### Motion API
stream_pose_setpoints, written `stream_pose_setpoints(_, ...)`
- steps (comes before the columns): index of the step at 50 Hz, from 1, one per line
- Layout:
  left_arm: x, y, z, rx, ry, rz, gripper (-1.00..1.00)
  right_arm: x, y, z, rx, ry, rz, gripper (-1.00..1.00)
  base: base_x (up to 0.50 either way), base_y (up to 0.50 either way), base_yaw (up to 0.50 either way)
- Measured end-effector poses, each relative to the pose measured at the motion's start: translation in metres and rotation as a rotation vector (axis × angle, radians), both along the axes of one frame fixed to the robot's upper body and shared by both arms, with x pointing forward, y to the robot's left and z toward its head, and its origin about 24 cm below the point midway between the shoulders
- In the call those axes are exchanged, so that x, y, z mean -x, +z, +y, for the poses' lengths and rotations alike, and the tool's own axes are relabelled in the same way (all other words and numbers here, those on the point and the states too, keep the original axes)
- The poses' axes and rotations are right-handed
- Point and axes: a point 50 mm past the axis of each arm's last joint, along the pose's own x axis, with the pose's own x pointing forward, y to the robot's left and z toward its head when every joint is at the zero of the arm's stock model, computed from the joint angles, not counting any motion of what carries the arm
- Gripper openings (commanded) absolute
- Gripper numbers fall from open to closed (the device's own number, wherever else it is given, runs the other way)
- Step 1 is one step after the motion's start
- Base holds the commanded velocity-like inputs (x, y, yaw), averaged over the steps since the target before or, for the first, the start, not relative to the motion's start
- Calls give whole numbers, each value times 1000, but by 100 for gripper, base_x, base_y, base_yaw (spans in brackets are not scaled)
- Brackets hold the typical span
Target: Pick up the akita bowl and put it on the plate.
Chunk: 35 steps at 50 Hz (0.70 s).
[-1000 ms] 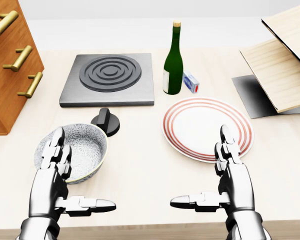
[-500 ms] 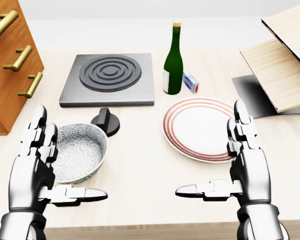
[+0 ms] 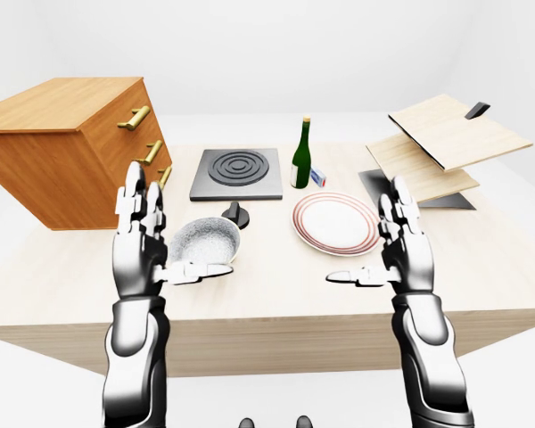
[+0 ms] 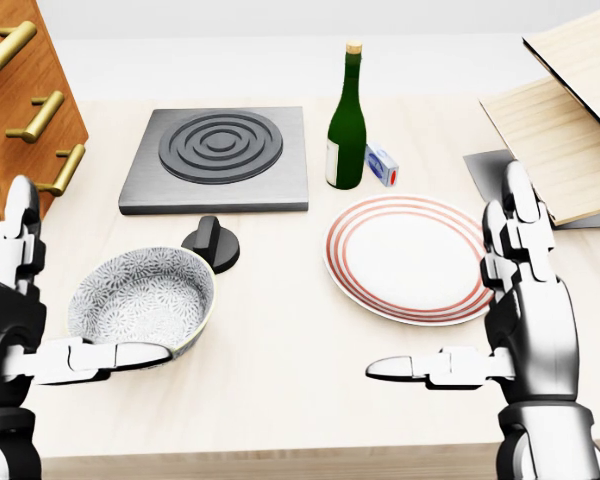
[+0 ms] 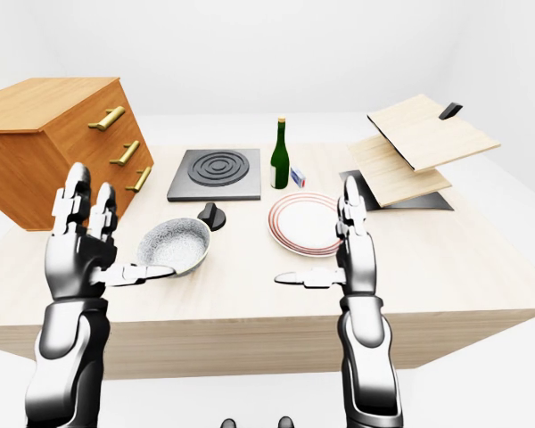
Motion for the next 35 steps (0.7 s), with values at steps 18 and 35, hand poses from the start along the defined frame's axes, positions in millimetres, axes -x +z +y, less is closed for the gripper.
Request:
stream_pose_setpoints(18,6,31,38,10,121,-134,100,2,5,-2,2,-9,-22,100,0,0,0)
stream_pose_setpoints(35,11,42,81,31,261,-167,100,2,4,-2,3,-11,-20,100,0,0,0)
